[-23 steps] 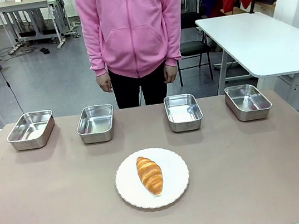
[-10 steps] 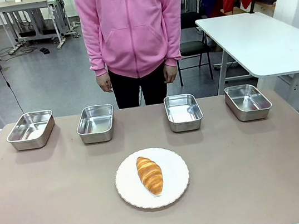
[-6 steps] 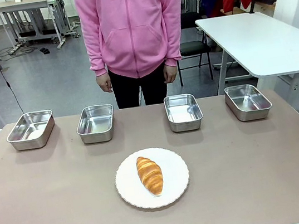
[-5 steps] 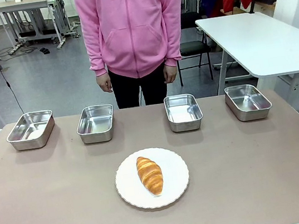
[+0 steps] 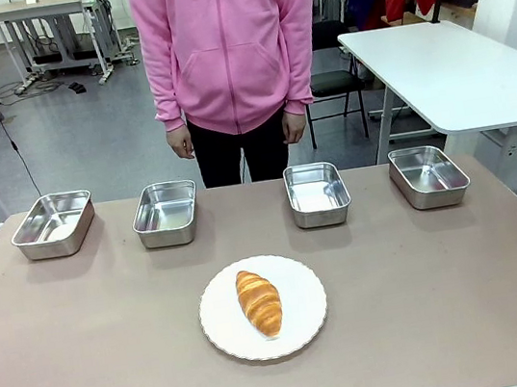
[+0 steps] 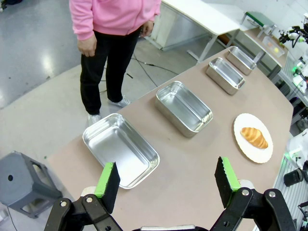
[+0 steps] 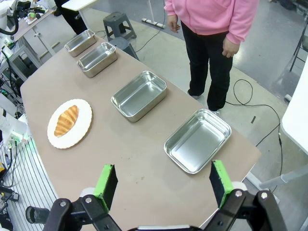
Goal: Place the bread in the container.
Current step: Place the Butter Roll into the Airtight Container indicated by the human.
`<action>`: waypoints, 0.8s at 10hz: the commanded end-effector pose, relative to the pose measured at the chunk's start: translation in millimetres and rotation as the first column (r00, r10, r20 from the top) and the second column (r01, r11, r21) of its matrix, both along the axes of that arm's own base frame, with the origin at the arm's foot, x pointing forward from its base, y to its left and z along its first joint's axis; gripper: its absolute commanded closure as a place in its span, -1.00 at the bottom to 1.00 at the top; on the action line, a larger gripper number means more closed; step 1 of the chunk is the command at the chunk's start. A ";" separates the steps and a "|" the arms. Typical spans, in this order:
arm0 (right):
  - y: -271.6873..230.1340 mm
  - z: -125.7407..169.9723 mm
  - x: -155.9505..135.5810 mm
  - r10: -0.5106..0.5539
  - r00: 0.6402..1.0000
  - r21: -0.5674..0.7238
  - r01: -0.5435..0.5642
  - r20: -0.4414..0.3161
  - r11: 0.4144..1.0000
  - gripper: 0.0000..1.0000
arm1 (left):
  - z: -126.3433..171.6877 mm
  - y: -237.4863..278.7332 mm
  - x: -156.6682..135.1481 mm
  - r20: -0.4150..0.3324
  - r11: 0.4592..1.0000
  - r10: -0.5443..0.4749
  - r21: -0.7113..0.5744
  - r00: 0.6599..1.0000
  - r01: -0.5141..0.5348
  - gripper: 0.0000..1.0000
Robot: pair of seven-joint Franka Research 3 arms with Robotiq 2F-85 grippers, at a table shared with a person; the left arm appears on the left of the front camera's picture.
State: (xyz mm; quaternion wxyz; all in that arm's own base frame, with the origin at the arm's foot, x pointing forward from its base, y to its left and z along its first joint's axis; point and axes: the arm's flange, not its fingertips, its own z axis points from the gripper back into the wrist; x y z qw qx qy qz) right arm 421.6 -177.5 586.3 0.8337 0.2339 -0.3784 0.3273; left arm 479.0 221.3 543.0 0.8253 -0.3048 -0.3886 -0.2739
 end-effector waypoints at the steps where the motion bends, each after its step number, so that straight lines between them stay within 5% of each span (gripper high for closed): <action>1: 1.6 1.7 -0.2 0.004 1.000 0.002 -0.004 0.005 1.000 -1.00 | 1.4 0.3 -1.2 0.012 1.000 -0.009 -0.010 1.000 0.009 -1.00; 8: 1.6 1.7 -0.2 0.004 1.000 0.002 -0.004 0.005 1.000 -1.00 | 1.4 0.3 -1.2 0.012 1.000 -0.009 -0.010 1.000 0.009 -1.00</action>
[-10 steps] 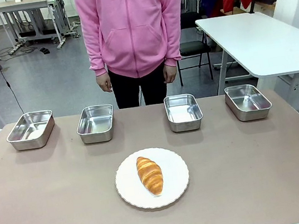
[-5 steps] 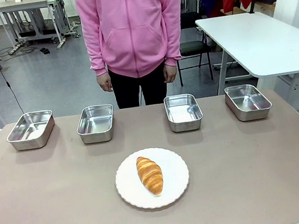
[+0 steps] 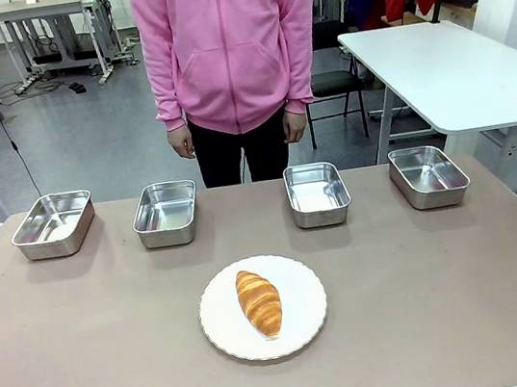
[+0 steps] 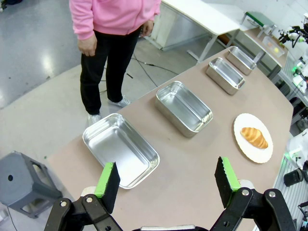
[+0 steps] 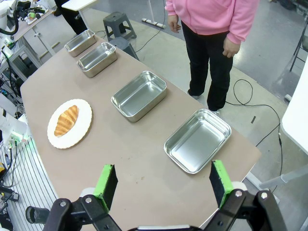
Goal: Place the bread in the container.
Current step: Place the Butter Roll into the Airtight Container indicated by the human.
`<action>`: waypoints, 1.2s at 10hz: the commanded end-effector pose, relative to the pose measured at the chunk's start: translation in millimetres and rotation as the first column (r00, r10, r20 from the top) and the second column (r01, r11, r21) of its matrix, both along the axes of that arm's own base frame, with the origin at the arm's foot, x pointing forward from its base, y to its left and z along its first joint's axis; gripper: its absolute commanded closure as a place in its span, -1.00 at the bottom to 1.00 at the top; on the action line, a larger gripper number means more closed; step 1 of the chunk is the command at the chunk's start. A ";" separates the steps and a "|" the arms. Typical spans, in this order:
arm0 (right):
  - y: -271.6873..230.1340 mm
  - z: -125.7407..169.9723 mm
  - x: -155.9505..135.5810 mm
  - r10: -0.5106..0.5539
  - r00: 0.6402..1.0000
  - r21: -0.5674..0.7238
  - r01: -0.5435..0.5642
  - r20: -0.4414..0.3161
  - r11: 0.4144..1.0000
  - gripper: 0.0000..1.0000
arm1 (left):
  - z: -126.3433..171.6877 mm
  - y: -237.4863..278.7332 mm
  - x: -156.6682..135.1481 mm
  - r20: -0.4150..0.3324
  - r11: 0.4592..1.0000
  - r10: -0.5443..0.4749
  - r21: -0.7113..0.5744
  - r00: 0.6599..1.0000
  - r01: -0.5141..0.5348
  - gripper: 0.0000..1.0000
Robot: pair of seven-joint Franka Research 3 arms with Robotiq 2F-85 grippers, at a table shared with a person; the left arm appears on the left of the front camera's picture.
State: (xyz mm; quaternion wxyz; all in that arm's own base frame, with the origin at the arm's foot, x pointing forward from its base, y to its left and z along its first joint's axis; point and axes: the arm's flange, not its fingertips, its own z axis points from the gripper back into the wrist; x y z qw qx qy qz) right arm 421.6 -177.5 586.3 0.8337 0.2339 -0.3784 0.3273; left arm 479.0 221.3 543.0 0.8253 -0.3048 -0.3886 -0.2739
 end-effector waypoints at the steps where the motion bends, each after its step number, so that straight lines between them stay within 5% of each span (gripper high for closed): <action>1: 1.6 1.7 -0.2 0.004 1.000 0.002 -0.004 0.005 1.000 -1.00 | 1.4 0.3 -1.2 0.012 1.000 -0.009 -0.010 1.000 0.009 -1.00; 12: 1.6 1.7 -0.2 0.004 1.000 0.002 -0.004 0.005 1.000 -1.00 | 1.4 0.3 -1.2 0.012 1.000 -0.009 -0.010 1.000 0.009 -1.00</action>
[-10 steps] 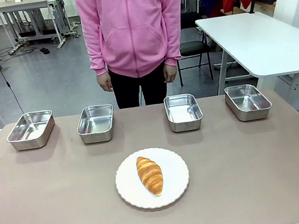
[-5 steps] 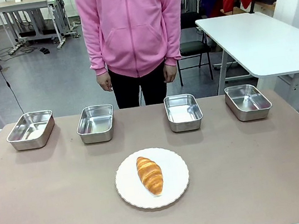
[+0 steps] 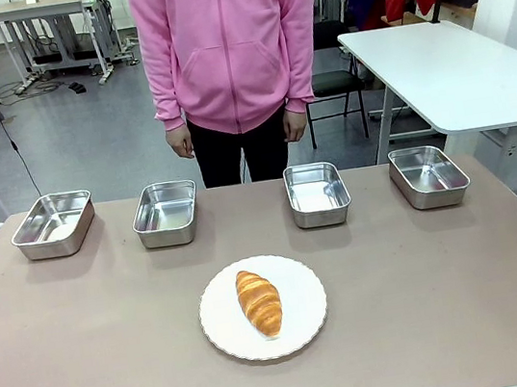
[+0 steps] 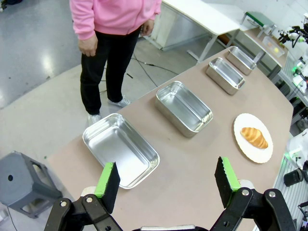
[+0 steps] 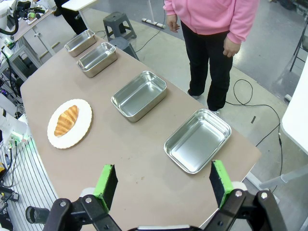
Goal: Place the bread in the container.
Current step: Place the Butter Roll into the Airtight Container indicated by the human.
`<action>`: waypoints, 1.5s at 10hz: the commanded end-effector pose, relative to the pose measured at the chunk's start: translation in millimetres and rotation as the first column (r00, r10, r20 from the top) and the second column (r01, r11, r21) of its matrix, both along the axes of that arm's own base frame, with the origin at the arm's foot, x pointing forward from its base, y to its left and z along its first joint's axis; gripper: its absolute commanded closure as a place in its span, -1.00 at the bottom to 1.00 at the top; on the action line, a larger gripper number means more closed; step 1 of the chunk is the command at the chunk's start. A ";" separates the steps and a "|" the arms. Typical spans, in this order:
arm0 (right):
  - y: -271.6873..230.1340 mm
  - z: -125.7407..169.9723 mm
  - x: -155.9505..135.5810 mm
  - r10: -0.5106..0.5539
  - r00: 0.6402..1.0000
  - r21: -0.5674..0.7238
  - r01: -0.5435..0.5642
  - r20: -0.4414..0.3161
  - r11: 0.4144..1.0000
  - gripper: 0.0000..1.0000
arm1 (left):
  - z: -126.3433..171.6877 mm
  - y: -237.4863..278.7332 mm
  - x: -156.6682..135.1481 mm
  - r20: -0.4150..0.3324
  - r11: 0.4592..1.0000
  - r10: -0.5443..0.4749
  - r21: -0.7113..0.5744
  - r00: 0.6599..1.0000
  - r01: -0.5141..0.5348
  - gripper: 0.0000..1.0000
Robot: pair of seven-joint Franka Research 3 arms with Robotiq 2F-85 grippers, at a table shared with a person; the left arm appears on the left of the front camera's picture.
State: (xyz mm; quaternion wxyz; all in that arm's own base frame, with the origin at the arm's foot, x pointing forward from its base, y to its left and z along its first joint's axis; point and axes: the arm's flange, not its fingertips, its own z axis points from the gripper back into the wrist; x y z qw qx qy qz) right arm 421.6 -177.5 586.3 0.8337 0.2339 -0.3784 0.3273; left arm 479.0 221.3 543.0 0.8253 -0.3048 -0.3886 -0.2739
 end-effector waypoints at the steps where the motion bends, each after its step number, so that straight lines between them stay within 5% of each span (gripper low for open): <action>1: 1.6 1.7 -0.2 0.004 1.000 0.002 -0.004 0.005 1.000 -1.00 | 1.4 0.3 -1.2 0.012 1.000 -0.009 -0.010 1.000 0.009 -1.00; 15: 1.6 1.7 -0.2 0.004 1.000 0.002 -0.004 0.005 1.000 -1.00 | 1.4 0.3 -1.2 0.012 1.000 -0.009 -0.010 1.000 0.009 -1.00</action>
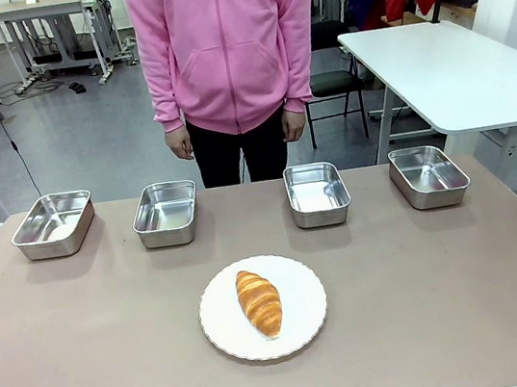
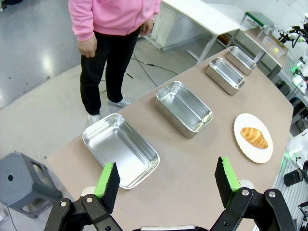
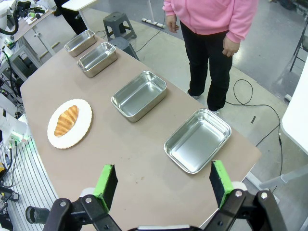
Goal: Place the bread in the container.
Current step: Place the Butter Roll into the Airtight Container indicated by the human.
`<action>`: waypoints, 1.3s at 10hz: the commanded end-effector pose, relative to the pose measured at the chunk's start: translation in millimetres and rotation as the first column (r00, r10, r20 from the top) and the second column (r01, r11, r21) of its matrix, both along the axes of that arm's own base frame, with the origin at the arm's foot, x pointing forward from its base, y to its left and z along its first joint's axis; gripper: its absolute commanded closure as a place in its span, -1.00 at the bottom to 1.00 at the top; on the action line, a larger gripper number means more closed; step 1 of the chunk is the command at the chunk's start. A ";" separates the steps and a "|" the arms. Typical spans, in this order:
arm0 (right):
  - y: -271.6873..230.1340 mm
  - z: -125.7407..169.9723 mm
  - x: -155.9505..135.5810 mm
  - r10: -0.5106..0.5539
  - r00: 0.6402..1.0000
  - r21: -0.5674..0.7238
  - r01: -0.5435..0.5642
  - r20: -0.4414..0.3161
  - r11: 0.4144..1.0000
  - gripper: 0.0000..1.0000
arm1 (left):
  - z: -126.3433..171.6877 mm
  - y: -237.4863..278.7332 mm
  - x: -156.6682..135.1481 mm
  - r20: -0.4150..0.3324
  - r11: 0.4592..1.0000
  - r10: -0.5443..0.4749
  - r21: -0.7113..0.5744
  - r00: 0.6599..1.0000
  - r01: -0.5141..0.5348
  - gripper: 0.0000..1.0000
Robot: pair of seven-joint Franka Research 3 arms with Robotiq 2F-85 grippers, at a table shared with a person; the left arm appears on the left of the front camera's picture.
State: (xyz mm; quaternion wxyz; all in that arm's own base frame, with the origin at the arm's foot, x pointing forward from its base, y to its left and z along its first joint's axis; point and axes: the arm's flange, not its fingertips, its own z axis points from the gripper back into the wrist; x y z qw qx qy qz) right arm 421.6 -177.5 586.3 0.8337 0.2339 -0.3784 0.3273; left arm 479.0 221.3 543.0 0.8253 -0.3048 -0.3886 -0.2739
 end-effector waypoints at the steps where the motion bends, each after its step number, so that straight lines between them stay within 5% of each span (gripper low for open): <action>1: 1.6 1.7 -0.2 0.004 1.000 0.002 -0.004 0.005 1.000 -1.00 | 1.4 0.3 -1.2 0.012 1.000 -0.009 -0.010 1.000 0.009 -1.00; 13: 1.6 1.7 -0.2 0.004 1.000 0.002 -0.004 0.005 1.000 -1.00 | 1.4 0.3 -1.2 0.012 1.000 -0.009 -0.010 1.000 0.009 -1.00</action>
